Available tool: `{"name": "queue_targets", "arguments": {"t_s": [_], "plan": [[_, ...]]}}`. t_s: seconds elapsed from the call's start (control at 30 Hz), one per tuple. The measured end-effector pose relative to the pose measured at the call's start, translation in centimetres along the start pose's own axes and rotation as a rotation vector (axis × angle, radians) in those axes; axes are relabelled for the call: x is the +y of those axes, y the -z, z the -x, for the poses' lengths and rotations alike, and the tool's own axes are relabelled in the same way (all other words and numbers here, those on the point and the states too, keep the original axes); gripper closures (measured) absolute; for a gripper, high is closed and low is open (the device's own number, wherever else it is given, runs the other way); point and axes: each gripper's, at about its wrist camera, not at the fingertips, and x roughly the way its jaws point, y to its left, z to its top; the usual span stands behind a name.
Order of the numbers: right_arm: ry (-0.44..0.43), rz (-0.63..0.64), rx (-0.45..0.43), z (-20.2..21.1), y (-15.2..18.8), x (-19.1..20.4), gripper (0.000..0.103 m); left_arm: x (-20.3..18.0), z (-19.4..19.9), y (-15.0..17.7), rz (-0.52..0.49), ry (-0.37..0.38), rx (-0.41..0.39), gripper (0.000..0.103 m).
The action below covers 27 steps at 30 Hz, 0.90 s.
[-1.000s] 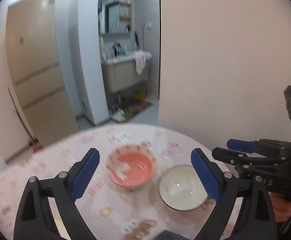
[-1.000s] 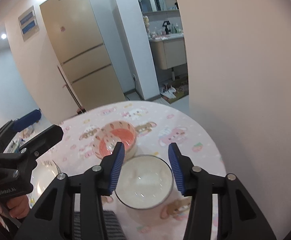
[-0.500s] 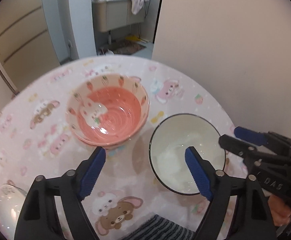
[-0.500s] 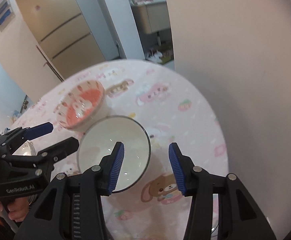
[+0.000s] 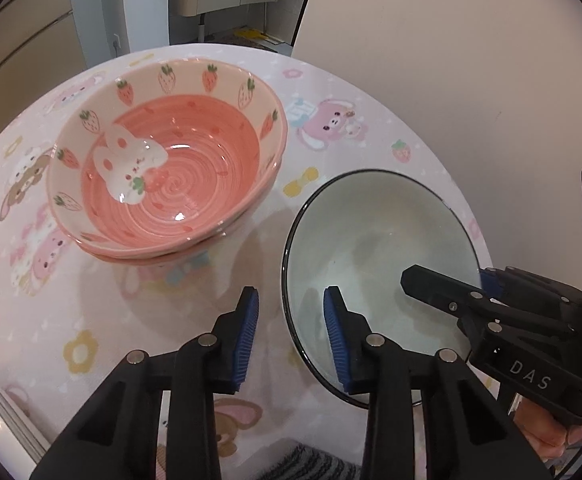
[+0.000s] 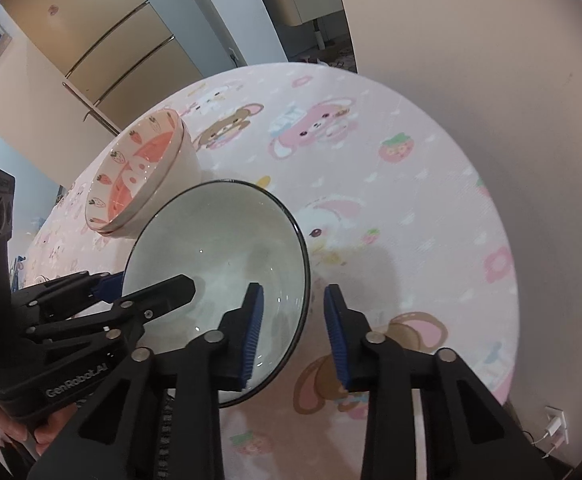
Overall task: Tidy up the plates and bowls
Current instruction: 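Lower both grippers onto the rim of the white black-rimmed bowl and close, then lift the white bowl with both grippers and carry it over the pink bowls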
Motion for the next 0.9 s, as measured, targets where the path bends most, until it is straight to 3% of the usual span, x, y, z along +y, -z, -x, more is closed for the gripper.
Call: {"name": "queue_targets", "arguments": {"t_s": [0.13,0.33,0.53,0.9], "plan": [[-0.015,-0.008,0.009,-0.7,0.0,-0.2,0.084,-0.2,-0.7,0.3,-0.002,0.046,0.018,0.081],[-0.049,-0.036,0.044,-1.7,-0.1,-0.6,0.086,-0.3,-0.9,0.4,-0.010,0.054,0.004,0.082],[0.004,-0.006,0.007,-1.1,0.1,0.4,0.087,-0.4,-0.5,0.3,0.009,0.048,0.009,0.083],[-0.019,0.015,-0.129,5.3,-1.5,3.9,0.087,-1.2,7.9,0.2,-0.025,0.005,-0.198,0.083]]}}
